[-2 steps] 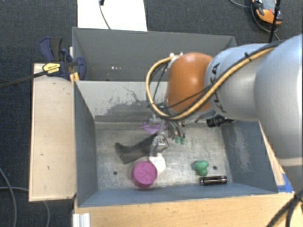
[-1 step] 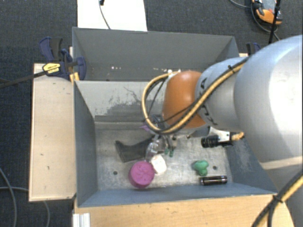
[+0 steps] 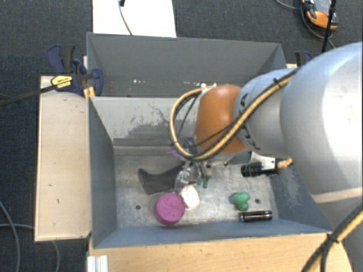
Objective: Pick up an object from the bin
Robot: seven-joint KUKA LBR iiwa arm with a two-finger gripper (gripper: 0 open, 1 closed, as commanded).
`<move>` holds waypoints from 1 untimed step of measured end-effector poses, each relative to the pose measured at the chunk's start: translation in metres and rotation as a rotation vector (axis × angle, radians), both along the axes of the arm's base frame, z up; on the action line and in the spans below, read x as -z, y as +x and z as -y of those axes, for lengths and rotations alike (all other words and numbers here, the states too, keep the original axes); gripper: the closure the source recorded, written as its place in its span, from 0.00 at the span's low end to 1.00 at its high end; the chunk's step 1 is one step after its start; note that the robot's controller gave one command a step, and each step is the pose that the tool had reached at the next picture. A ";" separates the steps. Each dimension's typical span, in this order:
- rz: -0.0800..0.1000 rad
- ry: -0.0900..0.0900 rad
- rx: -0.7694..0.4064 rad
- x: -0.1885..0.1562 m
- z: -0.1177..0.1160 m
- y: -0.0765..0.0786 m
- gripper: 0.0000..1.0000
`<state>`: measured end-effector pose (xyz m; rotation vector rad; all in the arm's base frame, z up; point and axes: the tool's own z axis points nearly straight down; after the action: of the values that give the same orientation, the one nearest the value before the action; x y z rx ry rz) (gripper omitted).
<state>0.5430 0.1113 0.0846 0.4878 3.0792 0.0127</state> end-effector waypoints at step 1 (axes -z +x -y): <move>-0.026 -0.003 0.014 -0.027 0.002 -0.005 1.00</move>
Offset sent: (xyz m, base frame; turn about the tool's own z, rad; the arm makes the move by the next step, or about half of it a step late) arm 0.0059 -0.0059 0.0873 0.0082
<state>0.5379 0.1092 0.1115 0.5129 3.1003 0.0009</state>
